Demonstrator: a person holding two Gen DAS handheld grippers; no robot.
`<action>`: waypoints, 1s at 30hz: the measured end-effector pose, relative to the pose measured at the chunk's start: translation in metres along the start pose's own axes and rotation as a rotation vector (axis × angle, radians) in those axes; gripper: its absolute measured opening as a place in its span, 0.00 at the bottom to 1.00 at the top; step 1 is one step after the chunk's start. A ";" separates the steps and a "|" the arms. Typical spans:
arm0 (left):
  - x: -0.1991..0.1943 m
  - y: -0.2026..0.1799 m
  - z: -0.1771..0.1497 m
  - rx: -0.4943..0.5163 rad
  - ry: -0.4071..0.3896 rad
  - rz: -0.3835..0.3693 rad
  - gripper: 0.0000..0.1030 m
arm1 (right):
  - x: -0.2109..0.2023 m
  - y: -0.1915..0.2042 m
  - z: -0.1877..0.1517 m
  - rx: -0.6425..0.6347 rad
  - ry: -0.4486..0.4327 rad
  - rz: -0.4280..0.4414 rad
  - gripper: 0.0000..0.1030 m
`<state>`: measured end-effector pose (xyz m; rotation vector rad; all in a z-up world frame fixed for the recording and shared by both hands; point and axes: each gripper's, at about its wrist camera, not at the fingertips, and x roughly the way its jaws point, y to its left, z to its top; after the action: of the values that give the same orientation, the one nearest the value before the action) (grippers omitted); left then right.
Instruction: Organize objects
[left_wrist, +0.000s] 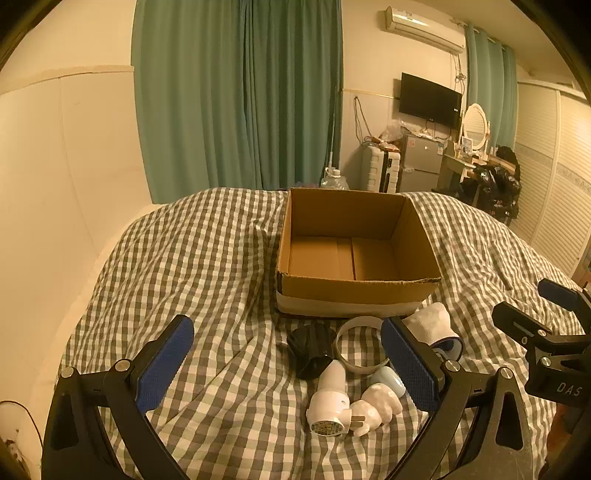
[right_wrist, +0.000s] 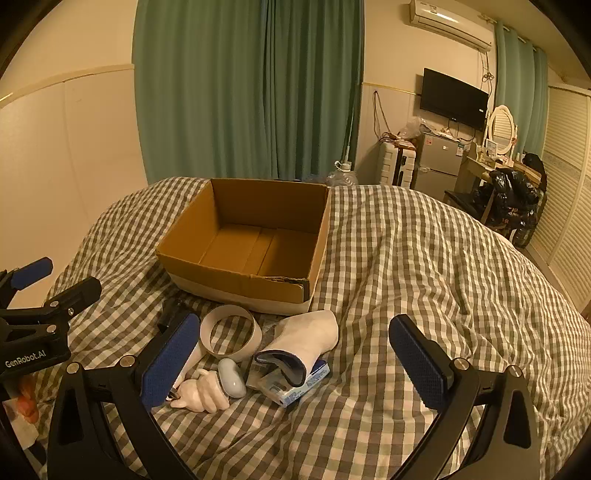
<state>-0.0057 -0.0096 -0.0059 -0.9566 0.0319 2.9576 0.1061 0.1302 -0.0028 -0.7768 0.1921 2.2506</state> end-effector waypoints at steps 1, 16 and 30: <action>0.001 0.001 0.000 -0.002 0.003 -0.003 1.00 | 0.000 0.000 0.000 0.001 -0.001 0.001 1.00; 0.000 0.000 -0.001 0.006 0.004 -0.021 1.00 | 0.000 0.002 -0.001 0.003 0.001 0.001 1.00; -0.001 0.000 -0.001 0.015 0.006 -0.033 1.00 | 0.001 0.004 -0.002 0.005 0.007 0.001 1.00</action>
<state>-0.0039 -0.0094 -0.0063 -0.9548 0.0383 2.9208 0.1036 0.1273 -0.0050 -0.7828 0.2015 2.2481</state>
